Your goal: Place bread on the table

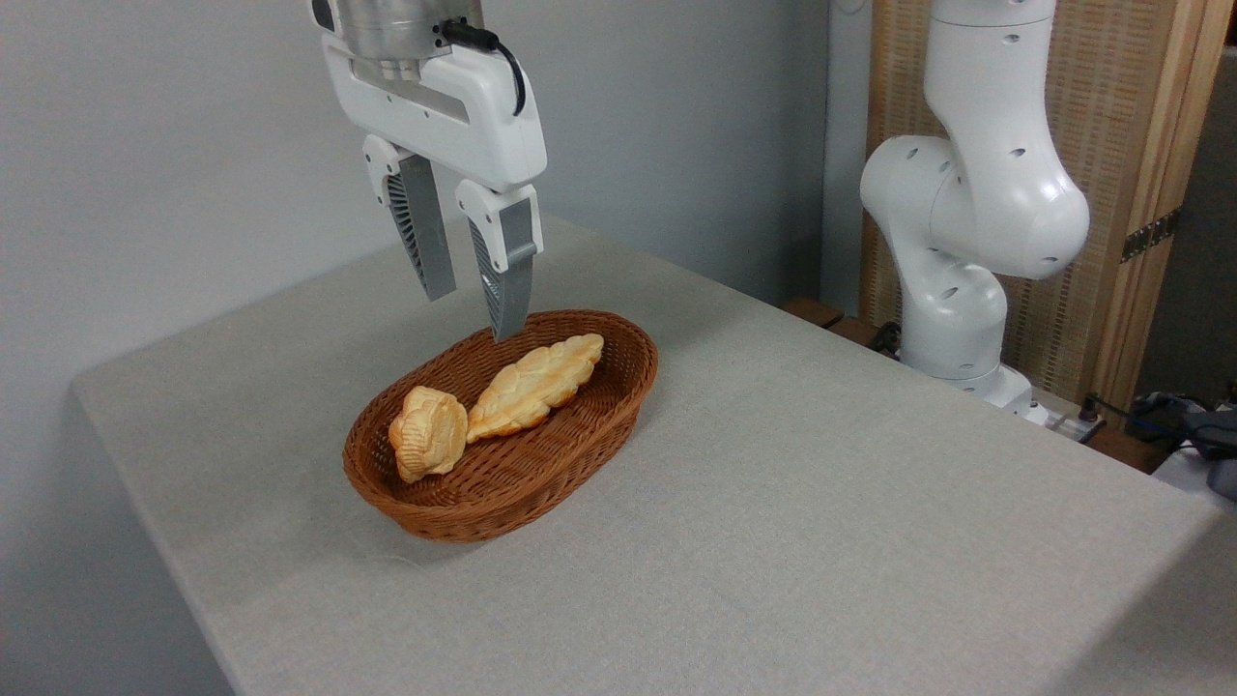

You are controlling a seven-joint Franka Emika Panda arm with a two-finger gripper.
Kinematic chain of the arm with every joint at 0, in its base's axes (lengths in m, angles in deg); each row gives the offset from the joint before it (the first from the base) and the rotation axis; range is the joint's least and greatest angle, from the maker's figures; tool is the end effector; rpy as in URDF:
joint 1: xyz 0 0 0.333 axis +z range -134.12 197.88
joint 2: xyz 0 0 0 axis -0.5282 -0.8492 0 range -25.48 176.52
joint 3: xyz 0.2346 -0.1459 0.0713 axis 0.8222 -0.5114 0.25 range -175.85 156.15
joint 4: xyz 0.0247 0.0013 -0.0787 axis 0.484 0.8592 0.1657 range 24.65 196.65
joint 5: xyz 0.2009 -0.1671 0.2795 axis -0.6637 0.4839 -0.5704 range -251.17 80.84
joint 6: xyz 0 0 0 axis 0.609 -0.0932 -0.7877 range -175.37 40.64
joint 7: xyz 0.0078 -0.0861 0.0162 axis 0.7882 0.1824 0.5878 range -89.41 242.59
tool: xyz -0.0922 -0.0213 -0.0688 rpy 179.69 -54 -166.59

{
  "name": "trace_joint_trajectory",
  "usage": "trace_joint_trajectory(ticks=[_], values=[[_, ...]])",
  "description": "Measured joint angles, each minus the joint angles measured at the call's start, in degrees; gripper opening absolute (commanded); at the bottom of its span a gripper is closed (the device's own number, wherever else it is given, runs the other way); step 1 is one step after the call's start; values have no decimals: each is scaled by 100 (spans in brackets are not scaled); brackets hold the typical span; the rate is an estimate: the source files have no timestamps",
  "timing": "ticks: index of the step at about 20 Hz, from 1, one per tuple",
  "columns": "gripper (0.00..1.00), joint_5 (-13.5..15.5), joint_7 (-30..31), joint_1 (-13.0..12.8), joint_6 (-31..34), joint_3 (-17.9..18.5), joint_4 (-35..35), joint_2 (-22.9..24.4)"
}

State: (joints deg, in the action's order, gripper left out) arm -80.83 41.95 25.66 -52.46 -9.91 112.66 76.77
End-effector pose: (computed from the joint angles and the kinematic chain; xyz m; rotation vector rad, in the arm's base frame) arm 0.5374 -0.0678 0.5830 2.8803 -1.0715 0.0633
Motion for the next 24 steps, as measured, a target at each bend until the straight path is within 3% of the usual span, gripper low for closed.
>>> trace_joint_trajectory(ticks=[24], values=[[100,0,0,-21,0,-77,13,0]])
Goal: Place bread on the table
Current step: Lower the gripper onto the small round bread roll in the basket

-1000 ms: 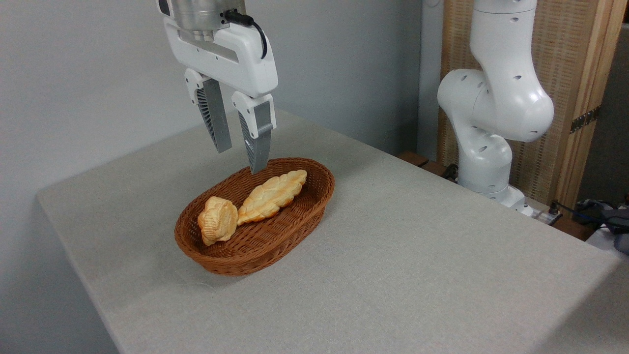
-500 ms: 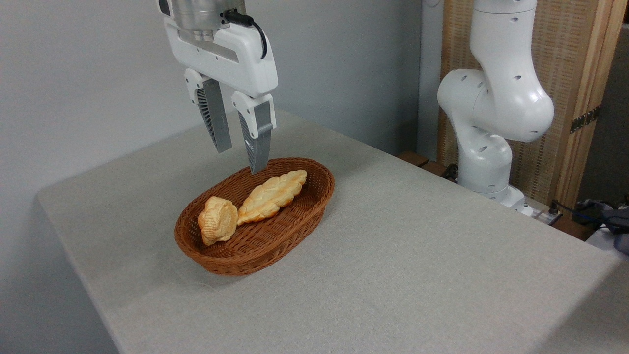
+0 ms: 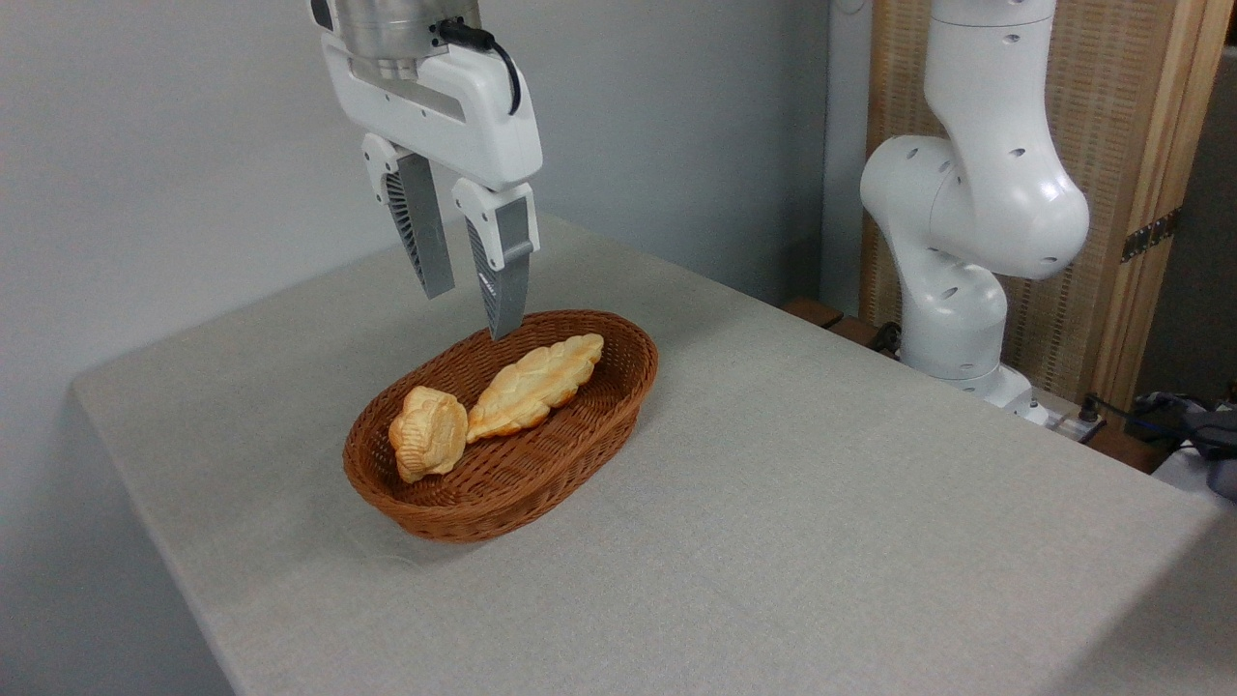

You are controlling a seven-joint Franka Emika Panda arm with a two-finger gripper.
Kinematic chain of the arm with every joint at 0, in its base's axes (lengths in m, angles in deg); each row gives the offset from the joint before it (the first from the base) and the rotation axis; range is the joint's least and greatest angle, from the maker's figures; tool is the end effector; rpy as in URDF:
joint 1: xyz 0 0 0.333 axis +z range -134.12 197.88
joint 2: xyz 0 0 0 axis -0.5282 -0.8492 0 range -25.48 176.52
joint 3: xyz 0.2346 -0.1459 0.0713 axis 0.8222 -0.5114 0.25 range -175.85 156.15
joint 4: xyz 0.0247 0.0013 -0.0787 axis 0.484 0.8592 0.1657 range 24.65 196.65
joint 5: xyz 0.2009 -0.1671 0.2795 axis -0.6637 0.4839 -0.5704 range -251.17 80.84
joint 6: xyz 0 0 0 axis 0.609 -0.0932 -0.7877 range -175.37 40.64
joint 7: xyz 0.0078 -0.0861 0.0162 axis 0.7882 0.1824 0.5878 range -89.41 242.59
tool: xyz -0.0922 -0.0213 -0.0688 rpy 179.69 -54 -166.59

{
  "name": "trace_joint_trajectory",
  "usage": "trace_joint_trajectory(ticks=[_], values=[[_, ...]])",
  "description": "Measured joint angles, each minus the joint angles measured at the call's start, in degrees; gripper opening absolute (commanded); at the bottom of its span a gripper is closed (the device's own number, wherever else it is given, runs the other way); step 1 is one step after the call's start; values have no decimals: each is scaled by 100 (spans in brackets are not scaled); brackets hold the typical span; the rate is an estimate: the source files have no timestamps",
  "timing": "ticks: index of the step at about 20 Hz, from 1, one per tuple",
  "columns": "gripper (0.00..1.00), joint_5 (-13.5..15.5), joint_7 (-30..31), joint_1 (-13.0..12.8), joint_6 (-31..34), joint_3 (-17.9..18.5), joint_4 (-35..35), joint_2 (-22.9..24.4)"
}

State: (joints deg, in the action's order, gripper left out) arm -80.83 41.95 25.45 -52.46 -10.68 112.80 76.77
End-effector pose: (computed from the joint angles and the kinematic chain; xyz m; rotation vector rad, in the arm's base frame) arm 0.5361 -0.0770 0.5818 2.8706 -1.0957 0.0586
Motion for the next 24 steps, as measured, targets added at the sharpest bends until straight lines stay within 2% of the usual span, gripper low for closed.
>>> trace_joint_trajectory(ticks=[5,10,14,24], values=[[100,0,0,-39,1,-345,231,25],[100,0,0,-58,-80,-751,868,236],[100,0,1,-66,-757,-960,1404,421],[100,0,-3,-69,-2550,-981,2039,265]])
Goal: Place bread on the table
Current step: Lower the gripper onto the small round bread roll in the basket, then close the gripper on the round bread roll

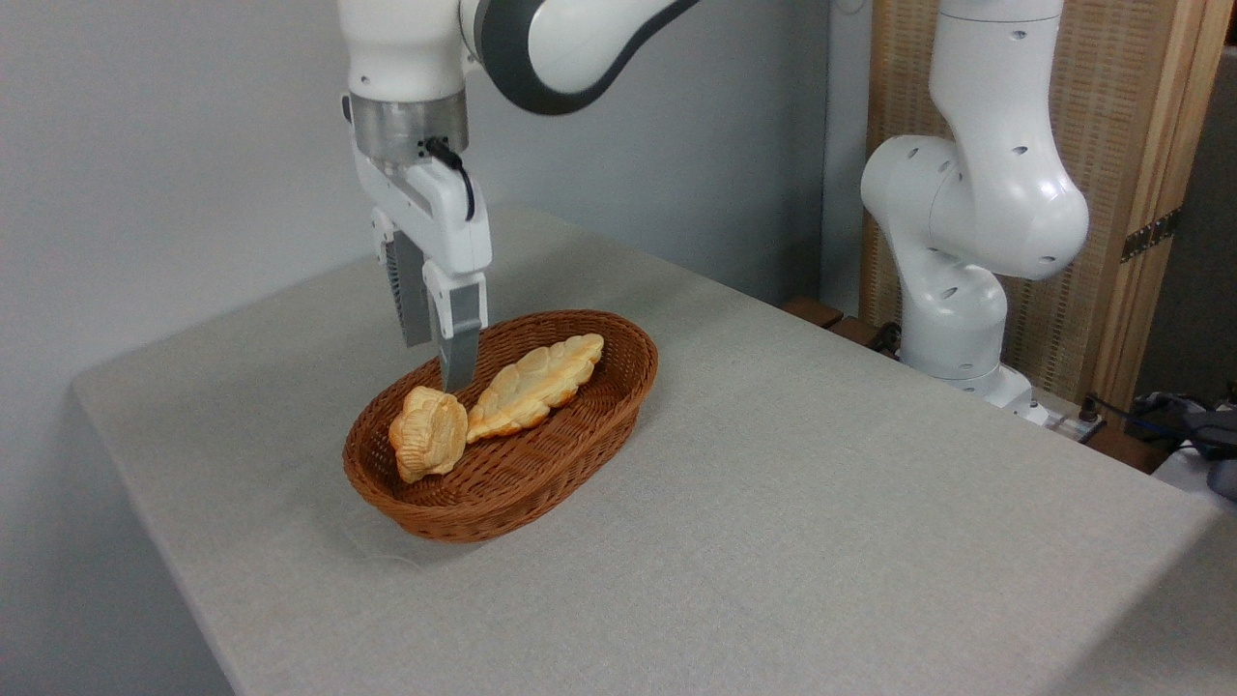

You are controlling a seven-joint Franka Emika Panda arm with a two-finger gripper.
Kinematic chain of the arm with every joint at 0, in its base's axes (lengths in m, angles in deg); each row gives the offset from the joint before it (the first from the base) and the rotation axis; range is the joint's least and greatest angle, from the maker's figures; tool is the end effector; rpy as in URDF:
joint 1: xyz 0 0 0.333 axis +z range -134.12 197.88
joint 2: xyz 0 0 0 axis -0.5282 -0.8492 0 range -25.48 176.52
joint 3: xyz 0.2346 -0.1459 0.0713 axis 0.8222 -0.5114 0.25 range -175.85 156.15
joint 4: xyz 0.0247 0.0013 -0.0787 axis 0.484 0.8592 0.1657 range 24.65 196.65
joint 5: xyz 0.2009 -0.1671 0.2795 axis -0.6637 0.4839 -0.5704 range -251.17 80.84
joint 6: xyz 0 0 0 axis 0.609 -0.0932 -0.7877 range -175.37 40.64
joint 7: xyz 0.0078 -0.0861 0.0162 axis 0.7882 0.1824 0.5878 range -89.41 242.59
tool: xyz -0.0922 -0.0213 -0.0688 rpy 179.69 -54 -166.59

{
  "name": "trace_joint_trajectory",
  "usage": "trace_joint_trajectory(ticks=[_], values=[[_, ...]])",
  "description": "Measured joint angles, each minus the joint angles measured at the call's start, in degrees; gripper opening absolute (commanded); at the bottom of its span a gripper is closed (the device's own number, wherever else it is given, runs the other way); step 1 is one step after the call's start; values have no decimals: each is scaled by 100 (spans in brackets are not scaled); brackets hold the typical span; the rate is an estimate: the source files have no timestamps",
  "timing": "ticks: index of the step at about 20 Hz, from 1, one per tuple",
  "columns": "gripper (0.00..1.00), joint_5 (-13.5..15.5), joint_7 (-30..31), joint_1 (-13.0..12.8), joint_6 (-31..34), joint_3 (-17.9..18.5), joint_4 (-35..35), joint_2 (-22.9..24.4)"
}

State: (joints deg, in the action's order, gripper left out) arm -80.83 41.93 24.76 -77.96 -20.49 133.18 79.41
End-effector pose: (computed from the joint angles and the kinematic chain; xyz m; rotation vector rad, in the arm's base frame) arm 0.5206 -0.1734 0.4795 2.7989 -1.3271 0.2514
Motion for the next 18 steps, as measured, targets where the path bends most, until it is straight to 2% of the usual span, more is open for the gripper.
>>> trace_joint_trajectory(ticks=[3,10,15,18], values=[[100,0,-1,-41,-298,-8,56,-146],[100,-2,-2,-151,-506,-12,108,-344],[100,-503,-4,-171,-521,-12,172,-393],[100,-555,-4,-184,-530,-12,235,-422]])
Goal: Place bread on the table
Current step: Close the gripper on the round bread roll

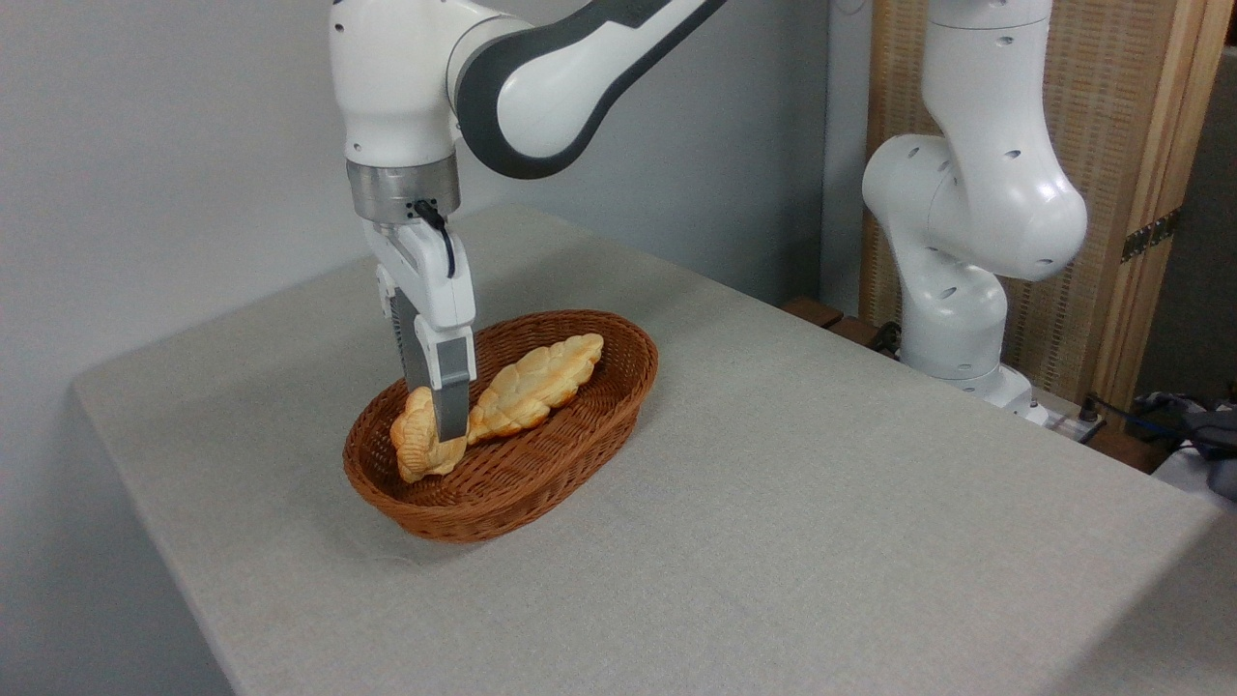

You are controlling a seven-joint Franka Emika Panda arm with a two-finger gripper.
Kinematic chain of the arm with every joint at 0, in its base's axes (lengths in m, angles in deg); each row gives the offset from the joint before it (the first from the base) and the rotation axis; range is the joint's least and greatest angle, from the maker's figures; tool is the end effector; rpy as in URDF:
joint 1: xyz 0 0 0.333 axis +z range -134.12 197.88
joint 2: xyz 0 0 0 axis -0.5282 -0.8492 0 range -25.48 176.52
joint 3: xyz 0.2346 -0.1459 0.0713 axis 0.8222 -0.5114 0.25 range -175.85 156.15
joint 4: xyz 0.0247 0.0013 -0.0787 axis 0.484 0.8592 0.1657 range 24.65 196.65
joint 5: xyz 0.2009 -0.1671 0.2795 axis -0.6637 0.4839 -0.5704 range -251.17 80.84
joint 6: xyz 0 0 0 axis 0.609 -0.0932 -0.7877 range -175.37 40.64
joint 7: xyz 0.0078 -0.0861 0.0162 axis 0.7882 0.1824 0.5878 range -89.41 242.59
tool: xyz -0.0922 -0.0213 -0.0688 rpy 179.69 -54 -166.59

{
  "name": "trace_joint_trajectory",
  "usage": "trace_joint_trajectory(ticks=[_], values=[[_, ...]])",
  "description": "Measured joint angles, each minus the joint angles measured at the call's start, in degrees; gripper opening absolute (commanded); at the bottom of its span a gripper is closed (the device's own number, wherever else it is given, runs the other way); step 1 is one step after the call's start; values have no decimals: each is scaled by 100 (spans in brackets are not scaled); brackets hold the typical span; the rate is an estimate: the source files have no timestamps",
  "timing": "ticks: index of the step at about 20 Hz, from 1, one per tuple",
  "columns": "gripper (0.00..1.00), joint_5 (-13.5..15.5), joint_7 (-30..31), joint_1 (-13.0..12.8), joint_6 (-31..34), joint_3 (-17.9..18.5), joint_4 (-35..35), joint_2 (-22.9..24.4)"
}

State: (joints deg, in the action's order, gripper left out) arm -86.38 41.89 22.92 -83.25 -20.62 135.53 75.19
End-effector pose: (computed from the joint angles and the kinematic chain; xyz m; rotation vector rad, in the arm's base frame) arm 0.5276 -0.1879 0.4292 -2.7499 1.4319 -0.2028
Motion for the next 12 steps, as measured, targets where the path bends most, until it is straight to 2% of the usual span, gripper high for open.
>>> trace_joint_trajectory(ticks=[5,7,10,12], values=[[99,0,0,-61,-350,-1,97,-92],[89,0,0,-78,-475,-1,162,-114],[68,0,0,-88,-485,-1,174,-120],[61,0,0,-89,-485,-1,174,-120]])
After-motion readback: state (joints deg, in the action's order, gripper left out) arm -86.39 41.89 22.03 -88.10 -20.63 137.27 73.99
